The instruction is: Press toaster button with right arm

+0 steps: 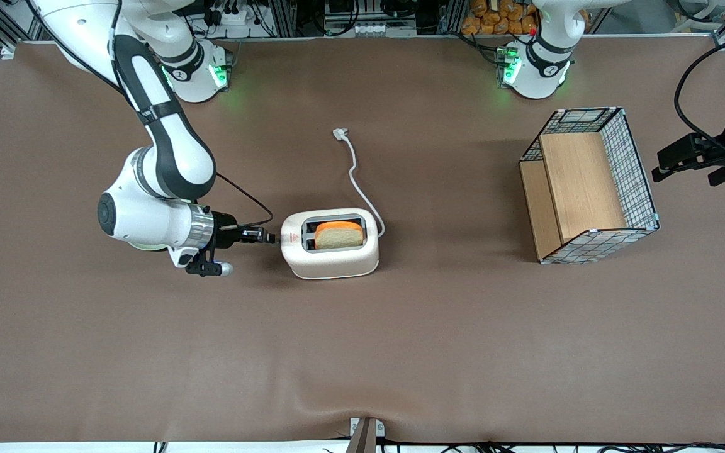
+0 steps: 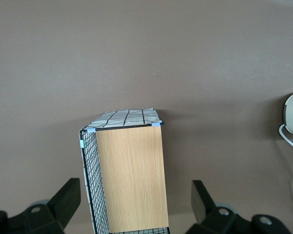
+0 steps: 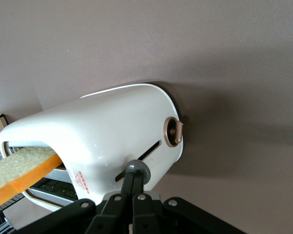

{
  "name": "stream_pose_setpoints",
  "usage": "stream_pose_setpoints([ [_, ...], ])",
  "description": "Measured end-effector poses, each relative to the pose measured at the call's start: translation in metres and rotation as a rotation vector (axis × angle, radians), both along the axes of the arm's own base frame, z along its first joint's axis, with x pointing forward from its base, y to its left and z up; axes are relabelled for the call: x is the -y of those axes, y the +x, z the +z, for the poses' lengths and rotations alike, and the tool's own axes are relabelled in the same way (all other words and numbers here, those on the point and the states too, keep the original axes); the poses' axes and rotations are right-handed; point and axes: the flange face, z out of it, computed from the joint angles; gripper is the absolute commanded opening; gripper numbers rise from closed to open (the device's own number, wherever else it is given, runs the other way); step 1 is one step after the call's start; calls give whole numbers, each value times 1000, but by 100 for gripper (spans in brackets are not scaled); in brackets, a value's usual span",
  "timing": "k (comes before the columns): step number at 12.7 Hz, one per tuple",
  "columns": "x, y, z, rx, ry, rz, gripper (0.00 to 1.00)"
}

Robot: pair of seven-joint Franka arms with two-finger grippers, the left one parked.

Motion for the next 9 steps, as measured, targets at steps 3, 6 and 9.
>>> stream_pose_setpoints([
  [3,1,1,-8,10,-3,12,0],
  [6,1,2,-20,18,-11,18,0],
  [9,1,1,-31,15,-20,14,0],
])
